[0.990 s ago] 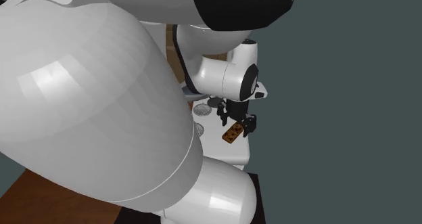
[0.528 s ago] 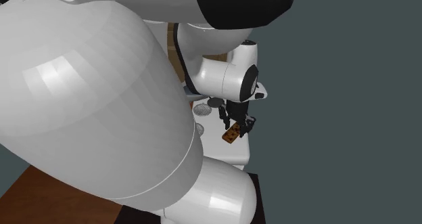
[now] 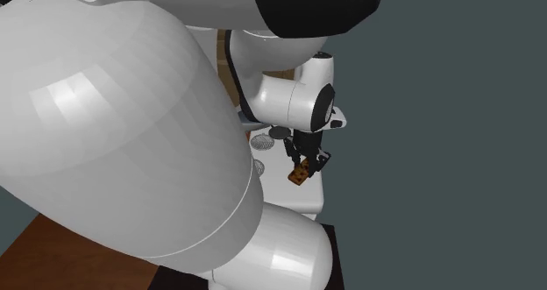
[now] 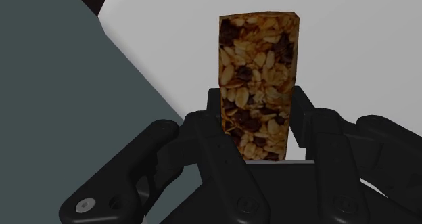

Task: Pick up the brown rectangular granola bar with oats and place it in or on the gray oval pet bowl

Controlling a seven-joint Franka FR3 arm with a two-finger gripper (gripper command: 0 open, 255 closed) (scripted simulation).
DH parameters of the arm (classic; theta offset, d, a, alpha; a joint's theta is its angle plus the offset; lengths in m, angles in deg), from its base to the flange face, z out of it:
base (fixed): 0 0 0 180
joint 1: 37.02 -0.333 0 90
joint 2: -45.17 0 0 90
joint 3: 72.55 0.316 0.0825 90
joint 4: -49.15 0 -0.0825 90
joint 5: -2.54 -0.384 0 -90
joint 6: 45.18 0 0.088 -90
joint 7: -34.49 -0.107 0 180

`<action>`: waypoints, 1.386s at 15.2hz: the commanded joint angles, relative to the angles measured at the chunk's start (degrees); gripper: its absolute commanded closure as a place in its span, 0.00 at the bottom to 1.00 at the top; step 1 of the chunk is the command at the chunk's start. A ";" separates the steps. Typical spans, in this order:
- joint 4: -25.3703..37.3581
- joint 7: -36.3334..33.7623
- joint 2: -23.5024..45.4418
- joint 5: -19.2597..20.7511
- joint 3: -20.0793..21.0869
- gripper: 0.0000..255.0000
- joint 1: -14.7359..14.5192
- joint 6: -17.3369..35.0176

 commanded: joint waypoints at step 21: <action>6.57 -0.01 -14.36 -0.19 0.85 1.00 0.16 -20.92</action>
